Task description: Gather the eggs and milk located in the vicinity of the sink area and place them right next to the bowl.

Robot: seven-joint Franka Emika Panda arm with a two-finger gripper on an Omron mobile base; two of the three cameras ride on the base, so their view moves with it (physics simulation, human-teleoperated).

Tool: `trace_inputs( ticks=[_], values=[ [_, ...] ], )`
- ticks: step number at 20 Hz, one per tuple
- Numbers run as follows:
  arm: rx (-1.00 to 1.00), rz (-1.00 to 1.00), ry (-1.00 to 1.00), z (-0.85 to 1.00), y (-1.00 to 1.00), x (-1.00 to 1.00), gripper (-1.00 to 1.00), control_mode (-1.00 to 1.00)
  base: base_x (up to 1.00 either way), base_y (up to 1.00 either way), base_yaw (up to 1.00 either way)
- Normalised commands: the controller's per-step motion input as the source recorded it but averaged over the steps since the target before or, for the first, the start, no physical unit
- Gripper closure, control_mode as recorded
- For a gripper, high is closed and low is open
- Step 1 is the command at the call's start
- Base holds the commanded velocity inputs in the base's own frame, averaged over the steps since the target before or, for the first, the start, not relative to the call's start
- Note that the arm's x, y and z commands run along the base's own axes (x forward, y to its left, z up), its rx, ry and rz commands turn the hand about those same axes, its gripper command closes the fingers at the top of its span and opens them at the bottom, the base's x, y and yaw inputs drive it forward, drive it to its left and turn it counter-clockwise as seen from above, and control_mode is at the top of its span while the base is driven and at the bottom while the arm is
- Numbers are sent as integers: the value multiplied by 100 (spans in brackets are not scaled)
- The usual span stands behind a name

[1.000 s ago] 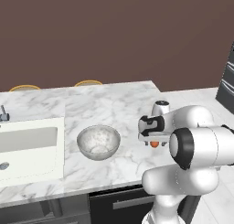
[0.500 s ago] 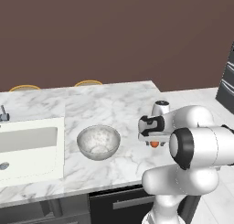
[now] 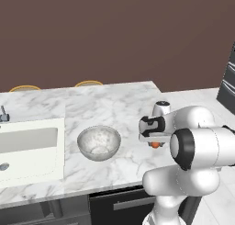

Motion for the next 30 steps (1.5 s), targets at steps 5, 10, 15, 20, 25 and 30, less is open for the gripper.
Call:
trace_inputs(
  ticks=[5, 10, 15, 20, 25, 30],
  values=[
    [0, 10, -10, 29, 0, -23, 100, -100, 0, 0, 0],
    [1, 34, -9, 67, 2, -35, 100, -100, 0, 0, 0],
    [6, 36, -5, 66, 0, -47, 100, -100, 0, 0, 0],
    [4, 35, -1, 44, 5, -37, 100, -100, 0, 0, 0],
    [0, 50, 0, 2, 31, -9, 100, -100, 0, 0, 0],
    [3, 55, 0, 0, 24, 0, 100, -100, 0, 0, 0]
  ],
)
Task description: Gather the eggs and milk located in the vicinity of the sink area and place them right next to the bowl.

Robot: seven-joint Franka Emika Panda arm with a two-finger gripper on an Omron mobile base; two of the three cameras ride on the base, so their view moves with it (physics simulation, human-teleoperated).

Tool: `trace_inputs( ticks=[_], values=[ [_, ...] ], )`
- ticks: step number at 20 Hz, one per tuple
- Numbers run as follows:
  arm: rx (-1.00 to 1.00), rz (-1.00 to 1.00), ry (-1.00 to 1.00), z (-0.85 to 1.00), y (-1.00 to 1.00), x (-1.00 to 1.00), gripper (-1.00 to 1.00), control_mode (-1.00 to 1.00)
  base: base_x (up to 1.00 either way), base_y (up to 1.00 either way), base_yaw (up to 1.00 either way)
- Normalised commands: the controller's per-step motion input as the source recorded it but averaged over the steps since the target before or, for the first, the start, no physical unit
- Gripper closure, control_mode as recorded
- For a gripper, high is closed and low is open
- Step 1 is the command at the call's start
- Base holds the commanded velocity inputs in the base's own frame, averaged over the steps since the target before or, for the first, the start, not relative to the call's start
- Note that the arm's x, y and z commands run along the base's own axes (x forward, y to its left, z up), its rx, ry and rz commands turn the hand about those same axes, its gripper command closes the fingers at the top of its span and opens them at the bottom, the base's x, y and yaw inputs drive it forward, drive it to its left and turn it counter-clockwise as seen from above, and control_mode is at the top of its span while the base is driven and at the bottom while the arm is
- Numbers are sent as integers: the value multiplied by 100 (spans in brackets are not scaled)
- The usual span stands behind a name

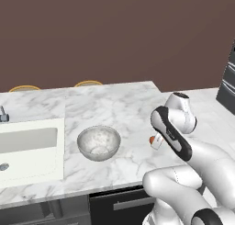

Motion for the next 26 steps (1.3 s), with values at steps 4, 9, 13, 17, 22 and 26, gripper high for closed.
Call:
trace_inputs(
  ticks=[4, 9, 13, 17, 22, 26],
  values=[
    [10, 50, -1, 10, 0, 0, 100, -100, 0, 0, 0],
    [13, 43, 0, 15, 0, 1, 100, -100, 0, 0, 0],
    [4, 21, 2, 2, 20, 26, 100, -100, 0, 0, 0],
    [3, 9, 2, 0, 34, 38, 100, -100, 0, 0, 0],
    [0, 3, 3, -3, 25, 42, 100, -100, 0, 0, 0],
    [0, 0, 1, -15, 0, 7, 100, -100, 0, 0, 0]
  ],
)
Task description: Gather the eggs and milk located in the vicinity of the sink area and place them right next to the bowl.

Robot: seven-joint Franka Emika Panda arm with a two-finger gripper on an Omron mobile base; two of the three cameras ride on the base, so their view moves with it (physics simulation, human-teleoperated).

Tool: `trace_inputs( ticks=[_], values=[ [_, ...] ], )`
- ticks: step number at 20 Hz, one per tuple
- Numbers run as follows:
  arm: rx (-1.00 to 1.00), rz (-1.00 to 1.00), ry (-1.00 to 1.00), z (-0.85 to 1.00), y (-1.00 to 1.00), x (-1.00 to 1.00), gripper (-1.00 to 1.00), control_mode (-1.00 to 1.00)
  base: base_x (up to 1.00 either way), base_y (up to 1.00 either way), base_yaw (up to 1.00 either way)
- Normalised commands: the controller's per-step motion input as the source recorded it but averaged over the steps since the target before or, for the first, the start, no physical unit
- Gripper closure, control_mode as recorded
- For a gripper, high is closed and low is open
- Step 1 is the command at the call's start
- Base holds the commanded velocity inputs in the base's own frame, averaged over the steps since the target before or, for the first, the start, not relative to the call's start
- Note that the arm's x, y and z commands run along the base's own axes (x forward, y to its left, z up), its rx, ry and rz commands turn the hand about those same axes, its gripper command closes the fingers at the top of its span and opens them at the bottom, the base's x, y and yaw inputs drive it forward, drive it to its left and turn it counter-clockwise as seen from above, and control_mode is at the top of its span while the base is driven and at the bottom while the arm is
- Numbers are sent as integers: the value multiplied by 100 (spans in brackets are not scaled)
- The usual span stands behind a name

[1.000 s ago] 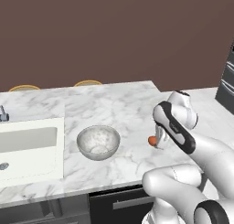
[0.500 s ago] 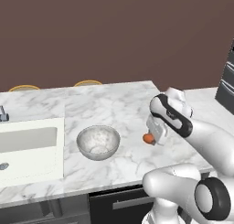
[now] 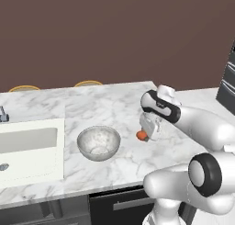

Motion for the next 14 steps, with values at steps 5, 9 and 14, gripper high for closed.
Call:
trace_inputs(
  ticks=[5, 9, 14],
  values=[
    [0, 0, 6, -24, 0, 10, 100, -100, 0, 0, 0],
    [0, 0, 2, -34, 8, 8, 100, -100, 0, 0, 0],
    [0, 0, 0, -34, 14, 6, 100, -100, 0, 0, 0]
  ],
)
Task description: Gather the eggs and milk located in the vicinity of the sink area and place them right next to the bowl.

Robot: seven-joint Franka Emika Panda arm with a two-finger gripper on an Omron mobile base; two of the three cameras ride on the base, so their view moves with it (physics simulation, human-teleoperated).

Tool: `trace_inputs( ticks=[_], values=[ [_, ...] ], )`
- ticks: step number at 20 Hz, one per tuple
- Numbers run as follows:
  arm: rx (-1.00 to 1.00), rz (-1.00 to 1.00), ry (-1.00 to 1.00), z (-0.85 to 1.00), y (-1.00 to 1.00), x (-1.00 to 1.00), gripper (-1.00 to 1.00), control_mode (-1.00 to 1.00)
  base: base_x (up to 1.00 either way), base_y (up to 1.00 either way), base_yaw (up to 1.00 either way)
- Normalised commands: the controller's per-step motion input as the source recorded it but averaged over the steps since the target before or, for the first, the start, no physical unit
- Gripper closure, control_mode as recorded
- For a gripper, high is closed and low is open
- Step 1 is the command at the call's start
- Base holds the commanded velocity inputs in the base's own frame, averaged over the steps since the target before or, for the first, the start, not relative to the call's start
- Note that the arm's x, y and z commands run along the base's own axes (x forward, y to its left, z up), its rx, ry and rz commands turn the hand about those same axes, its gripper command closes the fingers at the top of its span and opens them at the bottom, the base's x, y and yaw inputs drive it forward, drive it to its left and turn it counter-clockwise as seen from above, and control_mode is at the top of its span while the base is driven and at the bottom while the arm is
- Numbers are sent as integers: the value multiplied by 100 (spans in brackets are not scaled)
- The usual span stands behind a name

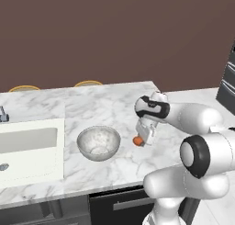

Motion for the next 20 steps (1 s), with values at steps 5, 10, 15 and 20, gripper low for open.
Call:
trace_inputs(
  ticks=[5, 10, 15, 20],
  values=[
    [0, 0, 0, -22, 16, 5, 100, -100, 0, 0, 0],
    [0, 0, 0, -17, 20, 7, 100, -100, 0, 0, 0],
    [0, 0, 1, -2, 30, 10, 100, -100, 0, 0, 0],
    [0, 0, 0, -5, 15, 9, 100, -100, 0, 0, 0]
  ],
)
